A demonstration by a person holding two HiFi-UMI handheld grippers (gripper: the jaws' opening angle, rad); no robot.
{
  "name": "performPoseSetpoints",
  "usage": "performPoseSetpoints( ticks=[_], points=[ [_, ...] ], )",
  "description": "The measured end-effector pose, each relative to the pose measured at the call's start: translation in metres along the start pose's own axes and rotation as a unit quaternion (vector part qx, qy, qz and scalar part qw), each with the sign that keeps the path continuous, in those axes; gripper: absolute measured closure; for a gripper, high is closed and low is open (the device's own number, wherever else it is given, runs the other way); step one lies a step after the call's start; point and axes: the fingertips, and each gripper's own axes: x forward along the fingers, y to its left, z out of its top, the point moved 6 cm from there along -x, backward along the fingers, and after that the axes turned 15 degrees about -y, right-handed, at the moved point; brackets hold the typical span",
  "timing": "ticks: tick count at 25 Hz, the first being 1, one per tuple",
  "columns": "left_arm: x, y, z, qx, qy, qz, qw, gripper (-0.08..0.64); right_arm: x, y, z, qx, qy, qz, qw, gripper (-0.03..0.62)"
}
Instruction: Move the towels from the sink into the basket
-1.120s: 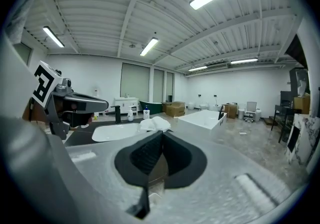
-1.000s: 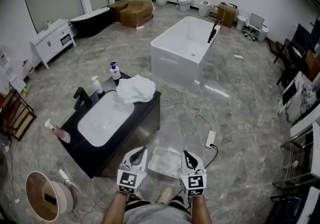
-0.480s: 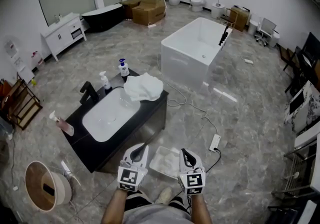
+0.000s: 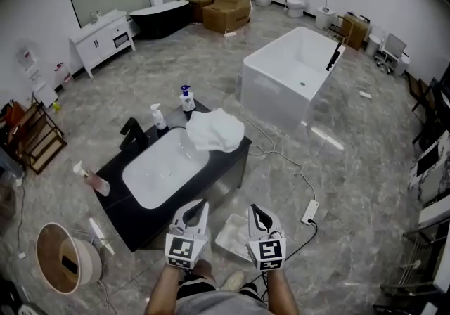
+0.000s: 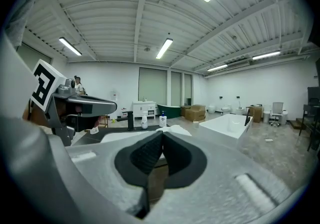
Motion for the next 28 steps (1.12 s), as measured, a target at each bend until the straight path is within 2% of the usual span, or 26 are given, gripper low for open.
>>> performPoseSetpoints(
  ticks=[5, 16, 23, 26, 27, 28],
  points=[
    [0.049, 0.061, -0.020, -0.008, 0.007, 0.004, 0.9999, 0.551, 0.076, -0.012, -0.014, 0.002, 0.009, -0.006, 1.000, 0.591],
    [0.156, 0.189, -0.079, -0.031, 0.043, -0.025, 0.9983, 0.551, 0.247, -0.027, -0.046, 0.014, 0.034, -0.033, 0.999, 0.591],
    [0.196, 0.241, -0.122, -0.069, 0.066, -0.029, 0.9950, 0.551, 0.321, -0.031, -0.087, 0.019, 0.059, -0.045, 0.997, 0.591],
    [0.206, 0.254, -0.144, -0.060, 0.072, -0.042, 0.9948, 0.551, 0.344, -0.036, -0.104, 0.022, 0.066, -0.053, 0.996, 0.591],
    [0.210, 0.258, -0.149, -0.059, 0.074, -0.044, 0.9945, 0.551, 0.353, -0.037, -0.109, 0.024, 0.070, -0.051, 0.996, 0.583],
    [0.214, 0.262, -0.153, -0.061, 0.077, -0.046, 0.9942, 0.551, 0.362, -0.037, -0.113, 0.027, 0.076, -0.047, 0.996, 0.514]
  ],
)
